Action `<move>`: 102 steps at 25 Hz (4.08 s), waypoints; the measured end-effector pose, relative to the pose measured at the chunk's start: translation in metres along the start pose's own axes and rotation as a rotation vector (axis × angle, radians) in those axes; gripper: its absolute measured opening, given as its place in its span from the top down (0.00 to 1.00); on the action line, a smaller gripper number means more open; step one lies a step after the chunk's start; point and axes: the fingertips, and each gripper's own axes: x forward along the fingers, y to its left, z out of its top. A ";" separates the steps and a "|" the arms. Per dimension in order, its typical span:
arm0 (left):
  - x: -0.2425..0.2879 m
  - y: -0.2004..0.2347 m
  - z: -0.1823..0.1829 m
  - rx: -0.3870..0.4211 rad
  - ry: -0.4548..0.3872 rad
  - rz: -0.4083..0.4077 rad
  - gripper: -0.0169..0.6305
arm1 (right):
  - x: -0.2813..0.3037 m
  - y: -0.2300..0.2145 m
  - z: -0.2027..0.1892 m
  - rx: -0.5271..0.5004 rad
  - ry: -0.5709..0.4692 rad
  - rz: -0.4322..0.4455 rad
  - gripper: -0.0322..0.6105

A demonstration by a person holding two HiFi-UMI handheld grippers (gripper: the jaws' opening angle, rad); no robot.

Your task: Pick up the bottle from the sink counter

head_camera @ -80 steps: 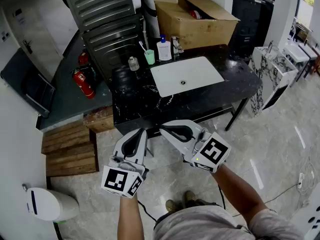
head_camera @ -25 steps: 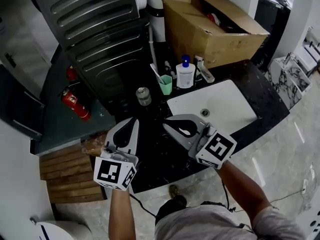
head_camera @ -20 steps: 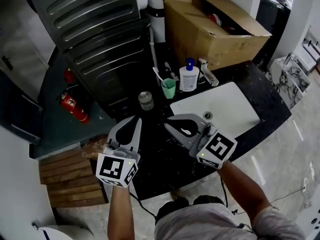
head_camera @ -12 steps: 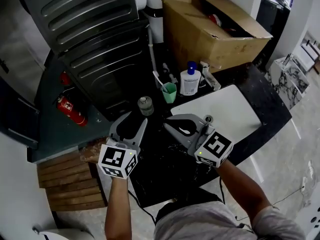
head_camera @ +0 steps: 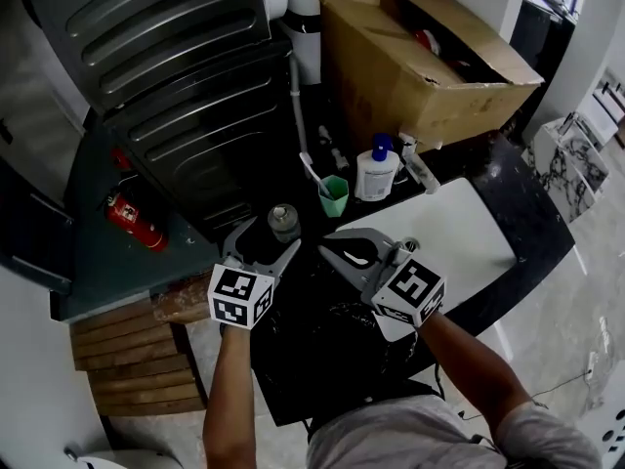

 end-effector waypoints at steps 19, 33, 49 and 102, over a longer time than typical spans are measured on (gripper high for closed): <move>0.083 0.026 -0.069 0.012 0.215 -0.065 0.40 | 0.006 -0.031 -0.044 0.021 0.072 0.013 0.95; 0.094 0.027 -0.074 -0.016 0.220 -0.086 0.46 | -0.005 -0.038 -0.060 0.059 0.077 0.013 0.95; 0.049 0.001 -0.018 -0.030 0.107 -0.023 0.46 | -0.018 -0.042 -0.035 0.079 0.005 -0.002 0.95; -0.091 -0.117 0.083 0.003 -0.148 0.056 0.46 | -0.077 0.032 0.046 -0.053 -0.138 0.047 0.95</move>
